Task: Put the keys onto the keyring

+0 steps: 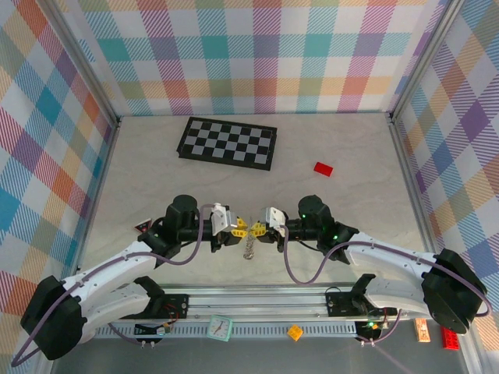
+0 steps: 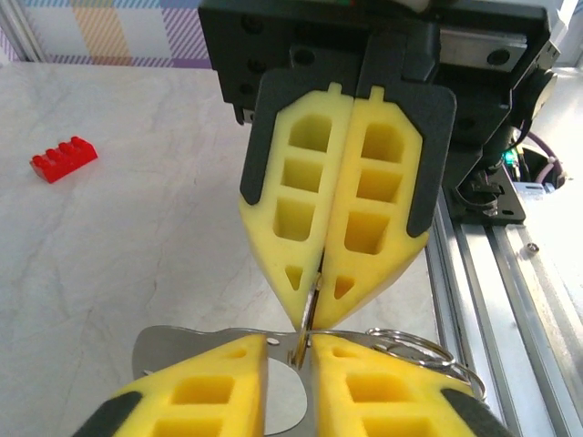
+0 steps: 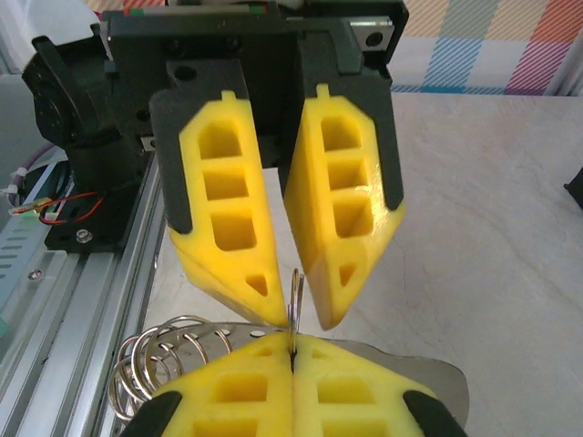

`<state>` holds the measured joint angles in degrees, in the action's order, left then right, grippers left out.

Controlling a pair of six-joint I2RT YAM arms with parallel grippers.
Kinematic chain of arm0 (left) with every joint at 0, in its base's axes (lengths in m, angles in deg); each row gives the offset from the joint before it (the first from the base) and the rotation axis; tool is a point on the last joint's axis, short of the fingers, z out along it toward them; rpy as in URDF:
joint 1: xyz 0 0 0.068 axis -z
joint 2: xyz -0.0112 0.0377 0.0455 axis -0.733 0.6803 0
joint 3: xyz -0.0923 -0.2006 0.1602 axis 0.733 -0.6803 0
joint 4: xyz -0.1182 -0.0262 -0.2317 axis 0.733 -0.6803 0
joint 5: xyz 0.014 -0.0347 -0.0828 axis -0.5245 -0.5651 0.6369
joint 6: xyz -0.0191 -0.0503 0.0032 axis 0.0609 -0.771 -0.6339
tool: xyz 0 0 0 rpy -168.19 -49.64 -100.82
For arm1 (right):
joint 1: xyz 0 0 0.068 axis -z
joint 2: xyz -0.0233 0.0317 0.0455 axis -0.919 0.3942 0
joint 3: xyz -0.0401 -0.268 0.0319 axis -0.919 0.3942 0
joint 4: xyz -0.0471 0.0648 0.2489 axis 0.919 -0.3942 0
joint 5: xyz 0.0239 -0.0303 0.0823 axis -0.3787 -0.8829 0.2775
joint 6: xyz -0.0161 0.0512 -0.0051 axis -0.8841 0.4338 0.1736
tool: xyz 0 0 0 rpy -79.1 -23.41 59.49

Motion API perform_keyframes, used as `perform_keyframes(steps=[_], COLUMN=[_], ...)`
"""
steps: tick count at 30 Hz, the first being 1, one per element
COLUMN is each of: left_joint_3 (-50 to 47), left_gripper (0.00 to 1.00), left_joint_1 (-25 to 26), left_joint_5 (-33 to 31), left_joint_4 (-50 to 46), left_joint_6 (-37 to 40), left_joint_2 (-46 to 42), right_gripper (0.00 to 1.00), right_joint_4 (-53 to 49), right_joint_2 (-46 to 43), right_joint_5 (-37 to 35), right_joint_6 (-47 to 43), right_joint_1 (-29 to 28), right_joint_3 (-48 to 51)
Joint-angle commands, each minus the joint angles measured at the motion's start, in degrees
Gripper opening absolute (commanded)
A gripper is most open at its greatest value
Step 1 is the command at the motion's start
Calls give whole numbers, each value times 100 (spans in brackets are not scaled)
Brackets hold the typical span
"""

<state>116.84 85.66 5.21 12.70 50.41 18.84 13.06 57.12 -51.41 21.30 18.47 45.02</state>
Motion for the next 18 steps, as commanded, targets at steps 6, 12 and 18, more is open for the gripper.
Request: perform_keyframes(steps=[6, 12, 18], left_joint_3=[168, 330, 788], left_gripper=[3, 0, 0], left_joint_1=[85, 103, 255], left_joint_5=[158, 8, -353], left_joint_4=[266, -176, -1236], left_joint_6=[91, 207, 579], left_joint_2=[-31, -219, -179], right_gripper=[0, 32, 34], right_joint_4=[67, -870, -2126], right_joint_2=[48, -266, -367], right_joint_5=[198, -583, -766], right_joint_6=[-7, -418, -819], right_joint_1=[33, 31, 7], right_joint_3=[-142, -276, -821])
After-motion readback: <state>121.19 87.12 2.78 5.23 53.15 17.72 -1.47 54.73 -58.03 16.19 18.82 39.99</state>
